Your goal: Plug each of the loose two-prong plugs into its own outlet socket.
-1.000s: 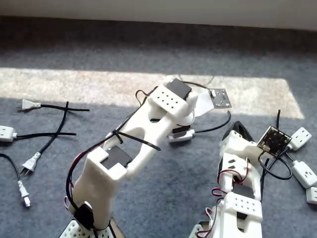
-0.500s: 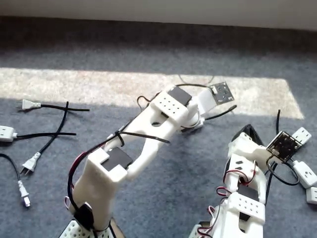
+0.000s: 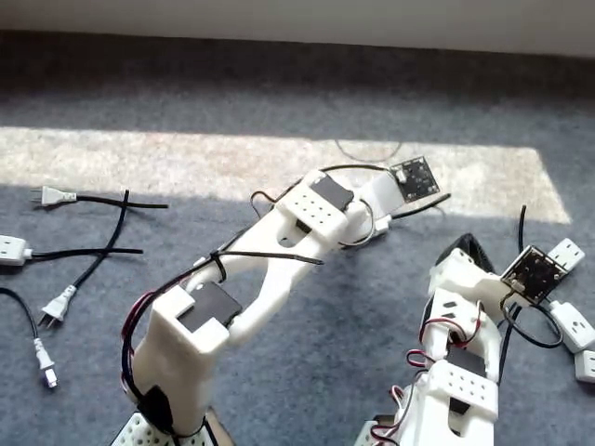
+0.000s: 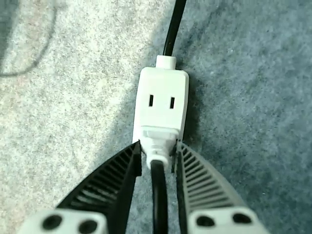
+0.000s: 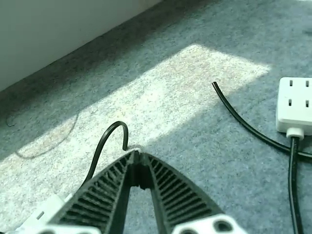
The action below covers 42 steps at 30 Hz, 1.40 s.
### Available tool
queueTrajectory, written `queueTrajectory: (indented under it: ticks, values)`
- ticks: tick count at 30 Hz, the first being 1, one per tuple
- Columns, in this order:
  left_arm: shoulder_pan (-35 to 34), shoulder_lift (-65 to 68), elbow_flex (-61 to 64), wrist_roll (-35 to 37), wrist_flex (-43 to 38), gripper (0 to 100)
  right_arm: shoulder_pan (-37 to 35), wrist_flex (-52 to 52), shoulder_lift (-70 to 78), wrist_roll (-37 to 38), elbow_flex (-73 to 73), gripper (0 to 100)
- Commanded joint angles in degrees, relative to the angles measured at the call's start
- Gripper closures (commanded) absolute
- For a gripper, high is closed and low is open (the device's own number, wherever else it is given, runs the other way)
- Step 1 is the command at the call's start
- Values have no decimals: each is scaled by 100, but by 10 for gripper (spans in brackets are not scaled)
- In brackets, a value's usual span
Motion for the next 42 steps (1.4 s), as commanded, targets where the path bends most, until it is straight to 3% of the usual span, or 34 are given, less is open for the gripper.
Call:
queueTrajectory:
  ticks: [1, 7, 14, 19, 24, 28, 33, 42]
  values:
    - [-110, 48, -330, -185, 167, 993, -4, -84, -31, -62, -13, 989]
    - [-136, 549, -1868, -457, 1582, 993, -119, -84, -31, -26, -13, 989]
    - [-198, 2633, -4831, -536, 3270, 993, -119, -84, -31, -26, -13, 989]
    - [-207, 3996, -6765, -527, 3868, 993, -127, -84, -31, -26, -13, 989]
    - [-233, 4778, -7635, -607, 4062, 993, -127, -84, -31, -26, -13, 989]
    - [-127, 4699, -7811, -853, 4387, 966, -136, -84, -31, -26, -13, 989]
    - [-119, 4092, -7811, -897, 4457, 742, -136, -84, -31, -26, -13, 989]
    - [-127, 2105, -7811, -897, 4448, 734, -136, -84, -31, -26, -13, 989]
